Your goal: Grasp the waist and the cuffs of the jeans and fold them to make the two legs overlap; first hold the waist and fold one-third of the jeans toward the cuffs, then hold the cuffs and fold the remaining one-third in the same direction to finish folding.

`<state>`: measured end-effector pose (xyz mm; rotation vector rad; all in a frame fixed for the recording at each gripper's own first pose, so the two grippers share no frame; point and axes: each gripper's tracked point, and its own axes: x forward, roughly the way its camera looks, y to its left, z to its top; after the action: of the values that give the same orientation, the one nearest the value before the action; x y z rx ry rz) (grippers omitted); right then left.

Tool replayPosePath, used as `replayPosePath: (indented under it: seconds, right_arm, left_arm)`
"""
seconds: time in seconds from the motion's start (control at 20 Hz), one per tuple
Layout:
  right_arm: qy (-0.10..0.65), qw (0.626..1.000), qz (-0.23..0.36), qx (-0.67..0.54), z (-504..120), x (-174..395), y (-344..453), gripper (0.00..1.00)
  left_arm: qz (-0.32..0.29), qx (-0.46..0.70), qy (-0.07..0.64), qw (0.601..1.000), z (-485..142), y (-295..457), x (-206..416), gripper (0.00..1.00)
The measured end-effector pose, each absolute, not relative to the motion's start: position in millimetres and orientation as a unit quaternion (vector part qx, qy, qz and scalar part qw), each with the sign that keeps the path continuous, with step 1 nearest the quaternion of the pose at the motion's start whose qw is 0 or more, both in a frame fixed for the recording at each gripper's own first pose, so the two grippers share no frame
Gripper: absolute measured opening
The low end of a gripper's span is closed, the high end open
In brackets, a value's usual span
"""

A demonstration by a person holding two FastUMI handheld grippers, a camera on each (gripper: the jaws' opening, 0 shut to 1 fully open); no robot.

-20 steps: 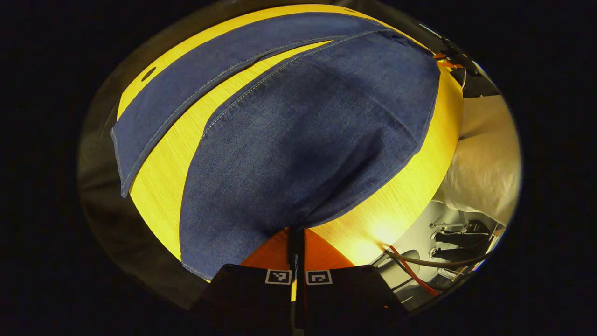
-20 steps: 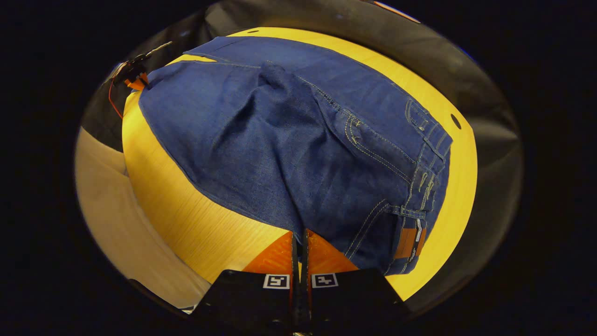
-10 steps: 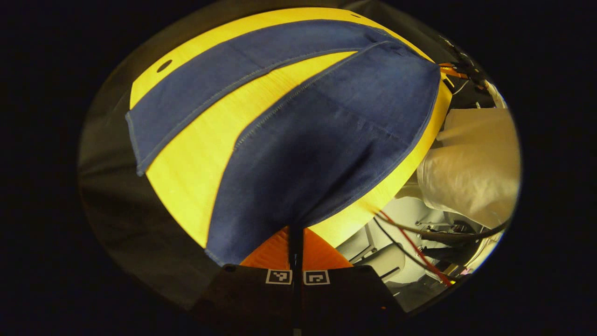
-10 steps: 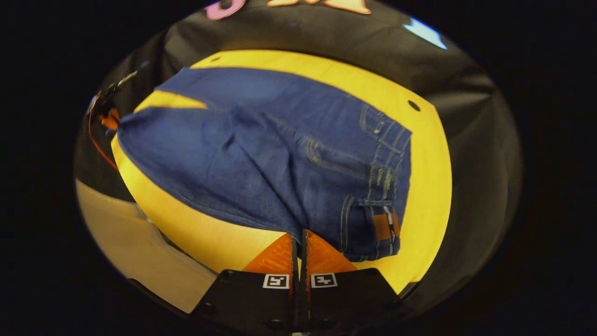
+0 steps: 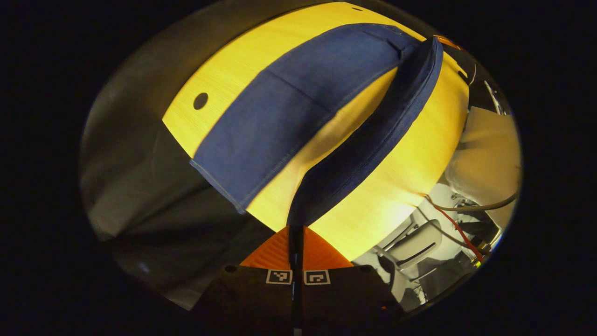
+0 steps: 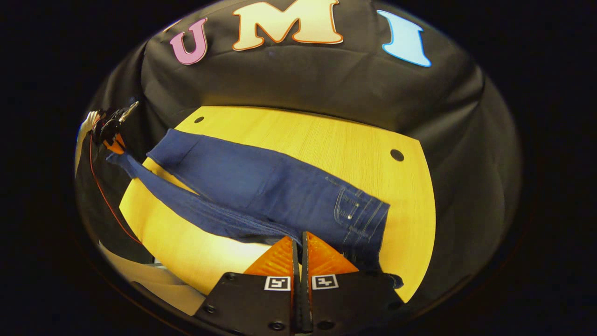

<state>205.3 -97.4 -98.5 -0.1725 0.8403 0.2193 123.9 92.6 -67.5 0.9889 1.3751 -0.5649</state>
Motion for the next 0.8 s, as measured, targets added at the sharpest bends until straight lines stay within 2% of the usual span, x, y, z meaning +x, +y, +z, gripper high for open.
replayPosePath:
  seconds: [0.2,0.3,0.4,0.5,0.6,0.8]
  right_arm:
    - [0.423,0.899,0.095,-0.065,-119.1,276.1,-106.3,0.02]
    - [0.427,0.899,0.086,-0.047,-136.1,316.9,-107.7,0.0]
    - [0.441,0.893,0.078,-0.031,-165.9,348.6,-108.6,0.02]
    - [0.465,0.882,0.074,-0.022,-200.3,361.9,-113.1,0.0]
    - [0.477,0.876,0.073,-0.009,-222.1,374.9,-113.3,0.02]
    - [0.471,0.878,0.08,0.016,-219.7,380.0,-108.3,0.04]
  left_arm:
    - [-0.23,0.451,0.57,0.647,-83.6,74.8,223.3,0.0]
    - [-0.217,0.454,0.564,0.654,-109.2,72.3,270.7,0.0]
    - [-0.202,0.454,0.555,0.667,-137.3,67.2,303.9,0.0]
    - [-0.18,0.437,0.547,0.691,-166.0,59.9,330.8,0.0]
    - [-0.164,0.429,0.538,0.707,-190.6,53.5,352.1,0.0]
    - [-0.143,0.433,0.532,0.714,-210.3,63.9,367.3,0.01]
